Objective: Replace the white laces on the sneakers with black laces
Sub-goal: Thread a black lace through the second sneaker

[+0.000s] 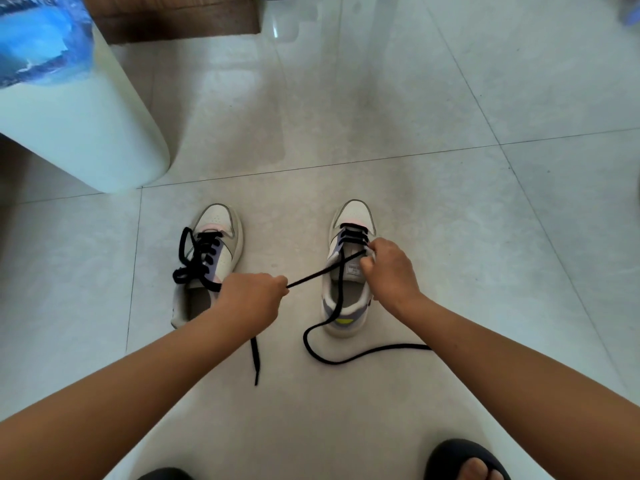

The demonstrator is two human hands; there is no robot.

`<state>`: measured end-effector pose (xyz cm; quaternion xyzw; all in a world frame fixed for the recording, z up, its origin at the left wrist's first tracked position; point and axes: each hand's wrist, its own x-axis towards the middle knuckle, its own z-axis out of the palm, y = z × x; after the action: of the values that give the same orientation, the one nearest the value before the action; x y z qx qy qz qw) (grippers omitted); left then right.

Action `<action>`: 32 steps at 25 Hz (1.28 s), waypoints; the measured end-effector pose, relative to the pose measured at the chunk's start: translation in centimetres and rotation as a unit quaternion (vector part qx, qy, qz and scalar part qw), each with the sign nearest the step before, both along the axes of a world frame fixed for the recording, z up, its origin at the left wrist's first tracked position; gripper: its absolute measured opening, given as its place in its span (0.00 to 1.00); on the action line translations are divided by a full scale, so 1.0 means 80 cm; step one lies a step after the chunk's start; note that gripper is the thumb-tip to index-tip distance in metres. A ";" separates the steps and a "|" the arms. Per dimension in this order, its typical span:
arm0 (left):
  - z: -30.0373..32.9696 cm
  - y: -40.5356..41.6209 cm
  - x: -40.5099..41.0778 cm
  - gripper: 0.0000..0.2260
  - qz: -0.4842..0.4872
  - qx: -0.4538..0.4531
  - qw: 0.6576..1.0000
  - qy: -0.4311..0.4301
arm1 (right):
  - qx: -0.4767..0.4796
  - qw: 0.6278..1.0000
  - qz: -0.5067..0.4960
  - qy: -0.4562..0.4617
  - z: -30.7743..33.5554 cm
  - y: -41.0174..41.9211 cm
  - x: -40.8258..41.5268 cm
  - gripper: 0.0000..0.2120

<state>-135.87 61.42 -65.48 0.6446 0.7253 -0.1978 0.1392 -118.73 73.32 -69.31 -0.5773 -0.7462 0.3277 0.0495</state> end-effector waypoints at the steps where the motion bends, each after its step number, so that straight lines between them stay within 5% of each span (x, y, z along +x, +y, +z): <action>1: -0.002 0.000 0.006 0.13 0.004 -0.001 1.000 -0.024 | -0.003 1.000 0.003 -0.002 0.001 0.000 -0.001 0.11; 4: 0.007 0.010 -0.008 0.14 0.054 0.028 0.990 -0.124 | -0.004 0.998 0.047 -0.028 0.005 0.006 0.005 0.10; 8: 0.018 0.026 -0.052 0.14 0.107 0.117 0.975 -0.155 | -0.004 0.993 0.102 -0.056 0.014 0.001 0.016 0.15; 11: 0.013 0.022 -0.050 0.16 0.066 -0.037 0.993 -0.086 | 0.038 0.991 0.126 -0.037 0.020 -0.005 0.024 0.13; 14: 0.013 0.030 -0.025 0.20 0.088 -0.176 0.969 -0.151 | 0.015 0.991 0.136 -0.008 0.017 -0.003 0.032 0.13; 16: 0.013 0.049 0.002 0.18 0.140 -0.083 0.960 -0.226 | 0.022 0.990 0.138 0.007 0.015 -0.005 0.031 0.12; 18: 0.004 0.070 0.029 0.15 0.180 0.031 0.946 -0.266 | 0.137 0.980 0.144 0.023 0.012 -0.011 0.025 0.07; 20: -0.011 0.087 0.043 0.14 0.218 0.039 0.930 -0.294 | 0.225 0.961 0.158 -0.022 0.013 -0.018 0.018 0.07; 24: -0.028 0.102 0.044 0.20 0.240 -0.041 0.917 -0.315 | 0.092 0.959 0.198 -0.182 0.014 -0.028 0.007 0.16; 28: -0.022 0.099 0.024 0.14 0.301 -0.057 0.849 -0.430 | 0.091 0.961 0.194 -0.172 0.011 -0.026 0.008 0.15; 32: -0.013 0.079 -0.011 0.14 0.302 -0.077 0.833 -0.457 | 0.090 0.962 0.189 -0.173 0.006 -0.024 0.013 0.14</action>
<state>-136.72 67.75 -66.48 0.3978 0.7199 0.1160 0.5568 -117.68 71.41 -68.86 -0.4671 -0.8653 0.1571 -0.0915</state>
